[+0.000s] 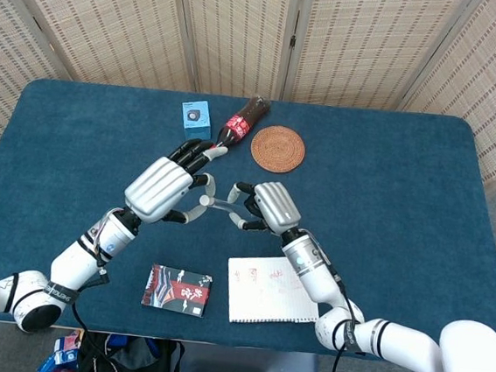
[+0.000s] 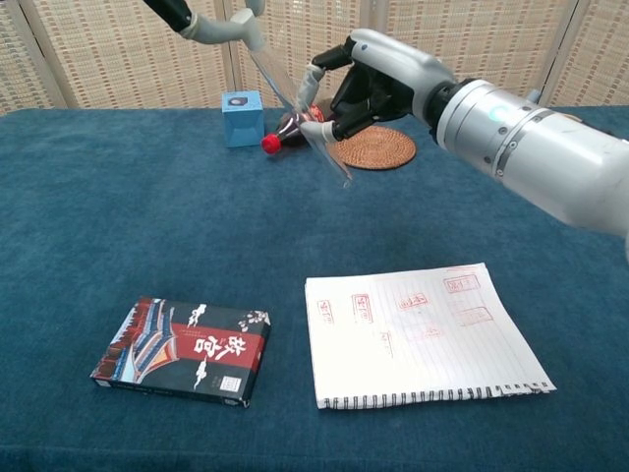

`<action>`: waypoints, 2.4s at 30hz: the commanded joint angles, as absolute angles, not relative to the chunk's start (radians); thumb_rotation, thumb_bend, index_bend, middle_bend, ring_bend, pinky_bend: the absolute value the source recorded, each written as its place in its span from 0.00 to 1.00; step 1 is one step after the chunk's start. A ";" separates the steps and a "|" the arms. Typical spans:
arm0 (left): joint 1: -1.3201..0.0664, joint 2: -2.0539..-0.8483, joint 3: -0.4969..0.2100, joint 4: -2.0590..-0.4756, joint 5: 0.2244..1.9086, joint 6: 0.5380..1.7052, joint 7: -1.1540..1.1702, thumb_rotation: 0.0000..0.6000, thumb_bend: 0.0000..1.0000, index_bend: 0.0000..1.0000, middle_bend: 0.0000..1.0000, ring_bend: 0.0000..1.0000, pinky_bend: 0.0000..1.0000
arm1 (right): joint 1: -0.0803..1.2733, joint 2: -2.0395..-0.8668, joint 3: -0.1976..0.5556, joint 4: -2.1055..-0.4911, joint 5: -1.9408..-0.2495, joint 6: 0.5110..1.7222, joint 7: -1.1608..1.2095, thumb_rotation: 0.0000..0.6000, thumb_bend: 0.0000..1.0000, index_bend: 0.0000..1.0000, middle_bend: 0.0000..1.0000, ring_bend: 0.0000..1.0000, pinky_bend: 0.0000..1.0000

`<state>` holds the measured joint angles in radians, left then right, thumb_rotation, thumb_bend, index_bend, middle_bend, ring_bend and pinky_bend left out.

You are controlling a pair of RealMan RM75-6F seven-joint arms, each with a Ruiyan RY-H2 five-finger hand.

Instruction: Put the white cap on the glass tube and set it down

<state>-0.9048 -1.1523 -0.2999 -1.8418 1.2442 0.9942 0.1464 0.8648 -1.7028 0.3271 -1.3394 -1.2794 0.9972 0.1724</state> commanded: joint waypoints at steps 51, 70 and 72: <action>-0.904 -1.138 -0.278 -1.834 1.193 0.939 0.124 1.00 0.34 0.00 0.00 0.00 0.00 | 0.862 -1.652 0.301 -1.357 -1.250 0.954 0.109 1.00 0.63 0.92 1.00 1.00 1.00; -0.816 -1.106 -0.208 -1.736 1.184 0.963 0.113 1.00 0.33 0.00 0.00 0.00 0.00 | 1.004 -1.660 0.274 -1.221 -0.928 0.720 -0.231 1.00 0.63 0.92 1.00 1.00 1.00; -0.808 -1.106 -0.205 -1.731 1.188 0.968 0.108 1.00 0.33 0.00 0.00 0.00 0.00 | 1.012 -1.690 0.274 -1.184 -0.925 0.718 -0.227 1.00 0.63 0.92 1.00 1.00 1.00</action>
<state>-0.8095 -1.1058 -0.2060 -1.7327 1.1866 0.9665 0.1092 0.9973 -1.6598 0.2767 -1.2174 -0.9346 0.7249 -0.2226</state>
